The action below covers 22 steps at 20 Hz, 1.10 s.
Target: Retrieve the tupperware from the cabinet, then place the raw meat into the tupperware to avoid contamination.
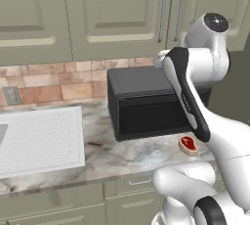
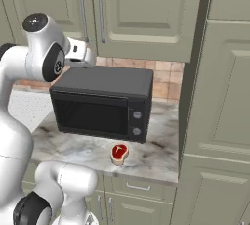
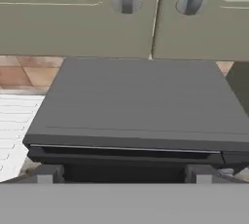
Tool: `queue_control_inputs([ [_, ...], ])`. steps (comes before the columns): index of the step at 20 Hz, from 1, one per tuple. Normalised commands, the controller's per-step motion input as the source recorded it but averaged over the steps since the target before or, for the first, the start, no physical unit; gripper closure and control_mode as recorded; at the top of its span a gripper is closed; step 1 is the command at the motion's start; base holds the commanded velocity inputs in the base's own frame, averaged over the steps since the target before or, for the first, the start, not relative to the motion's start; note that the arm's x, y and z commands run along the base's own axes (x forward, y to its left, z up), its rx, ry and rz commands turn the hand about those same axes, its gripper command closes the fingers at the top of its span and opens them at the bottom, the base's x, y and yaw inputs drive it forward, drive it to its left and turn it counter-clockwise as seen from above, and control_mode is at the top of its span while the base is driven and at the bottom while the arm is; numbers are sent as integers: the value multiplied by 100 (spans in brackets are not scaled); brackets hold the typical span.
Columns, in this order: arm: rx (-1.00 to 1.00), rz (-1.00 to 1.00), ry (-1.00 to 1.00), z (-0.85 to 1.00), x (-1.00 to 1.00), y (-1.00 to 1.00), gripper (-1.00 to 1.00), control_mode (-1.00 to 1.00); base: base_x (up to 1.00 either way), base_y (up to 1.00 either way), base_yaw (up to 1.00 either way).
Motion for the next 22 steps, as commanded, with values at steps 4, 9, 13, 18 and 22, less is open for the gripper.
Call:
queue_control_inputs([
  [4, 0, -5, -25, 85, -7, 2, -100, -100, 0, 0, 0],
  [9, 0, -3, -22, 73, 0, 6, -100, -100, 0, 0, 0],
  [13, 0, -1, -14, 61, 0, 2, -100, -100, 0, 0, 0],
  [18, 3, 0, -7, 21, 3, 0, -100, -100, 0, 0, 0],
  [22, 2, 0, 0, 0, 14, 0, -100, -100, 0, 0, 0],
])
